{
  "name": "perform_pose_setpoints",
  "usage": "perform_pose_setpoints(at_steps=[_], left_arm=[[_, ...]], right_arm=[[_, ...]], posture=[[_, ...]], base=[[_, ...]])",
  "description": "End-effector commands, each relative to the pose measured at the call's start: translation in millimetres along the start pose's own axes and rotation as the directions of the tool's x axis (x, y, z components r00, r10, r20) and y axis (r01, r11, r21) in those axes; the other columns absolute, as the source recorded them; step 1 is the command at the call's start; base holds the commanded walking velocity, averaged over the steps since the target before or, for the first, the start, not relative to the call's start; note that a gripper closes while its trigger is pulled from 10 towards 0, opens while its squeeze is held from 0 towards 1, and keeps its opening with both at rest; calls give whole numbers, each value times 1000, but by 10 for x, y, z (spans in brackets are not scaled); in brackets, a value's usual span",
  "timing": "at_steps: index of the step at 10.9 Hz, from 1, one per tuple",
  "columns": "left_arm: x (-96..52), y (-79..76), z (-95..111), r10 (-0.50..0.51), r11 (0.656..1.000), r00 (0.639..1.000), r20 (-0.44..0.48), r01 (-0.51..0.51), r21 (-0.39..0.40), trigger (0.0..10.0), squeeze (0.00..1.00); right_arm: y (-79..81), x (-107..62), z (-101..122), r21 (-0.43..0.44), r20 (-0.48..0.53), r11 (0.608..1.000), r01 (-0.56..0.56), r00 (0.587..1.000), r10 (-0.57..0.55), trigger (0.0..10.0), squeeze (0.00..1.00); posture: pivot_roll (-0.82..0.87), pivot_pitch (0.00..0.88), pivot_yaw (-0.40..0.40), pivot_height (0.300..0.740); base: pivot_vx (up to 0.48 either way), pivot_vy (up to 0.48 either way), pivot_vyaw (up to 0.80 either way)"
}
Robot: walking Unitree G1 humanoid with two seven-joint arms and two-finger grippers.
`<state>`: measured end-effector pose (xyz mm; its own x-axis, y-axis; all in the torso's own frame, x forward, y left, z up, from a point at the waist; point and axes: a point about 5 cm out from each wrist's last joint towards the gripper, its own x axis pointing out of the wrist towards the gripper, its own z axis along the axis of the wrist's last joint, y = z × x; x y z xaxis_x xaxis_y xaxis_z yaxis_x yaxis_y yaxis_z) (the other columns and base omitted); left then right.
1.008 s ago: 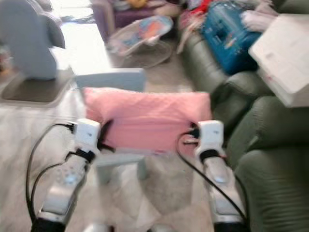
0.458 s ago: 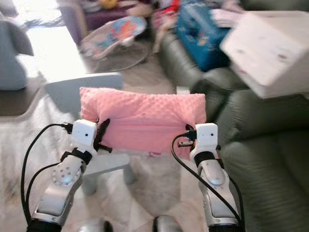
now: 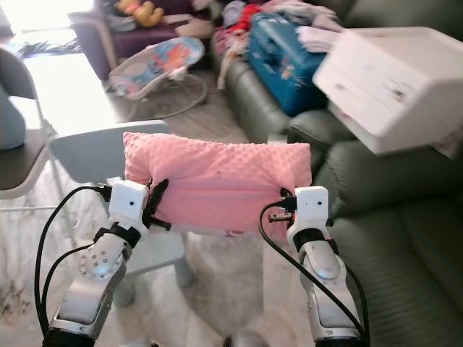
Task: Move the pillow to the sofa
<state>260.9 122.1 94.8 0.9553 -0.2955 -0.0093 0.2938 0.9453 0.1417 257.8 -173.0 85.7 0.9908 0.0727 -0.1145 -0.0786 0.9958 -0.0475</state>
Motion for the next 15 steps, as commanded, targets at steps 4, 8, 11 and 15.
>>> perform_pose_setpoints(at_steps=[4, 8, 11, 15], left_arm=[[-2, -16, 24, -13, 1000, 1000, 13, 13, -2, 10000, 0], [0, -20, 24, -19, 1000, 1000, 16, 19, -4, 10000, 0], [-6, -24, 22, -25, 1000, 1000, 16, 25, -3, 10000, 0], [3, -16, 6, 12, 1000, 1000, 5, -11, -15, 10000, 0]], right_arm=[[-30, -1, 48, -14, 23, 1000, 15, 1000, -15, 10000, 0], [-28, 2, 46, -14, 22, 1000, 14, 1000, -14, 10000, 0], [-21, -1, 41, -12, 20, 1000, 15, 1000, -15, 10000, 0], [-16, -8, 37, -7, 22, 1000, 10, 1000, -10, 10000, 0]], posture=[[-42, 53, -55, 740], [-42, 52, -55, 740], [-43, 54, -53, 740], [-42, 54, -53, 740]], base=[[413, 0, -800], [376, 0, -200], [382, 0, -800], [194, 0, -556]])
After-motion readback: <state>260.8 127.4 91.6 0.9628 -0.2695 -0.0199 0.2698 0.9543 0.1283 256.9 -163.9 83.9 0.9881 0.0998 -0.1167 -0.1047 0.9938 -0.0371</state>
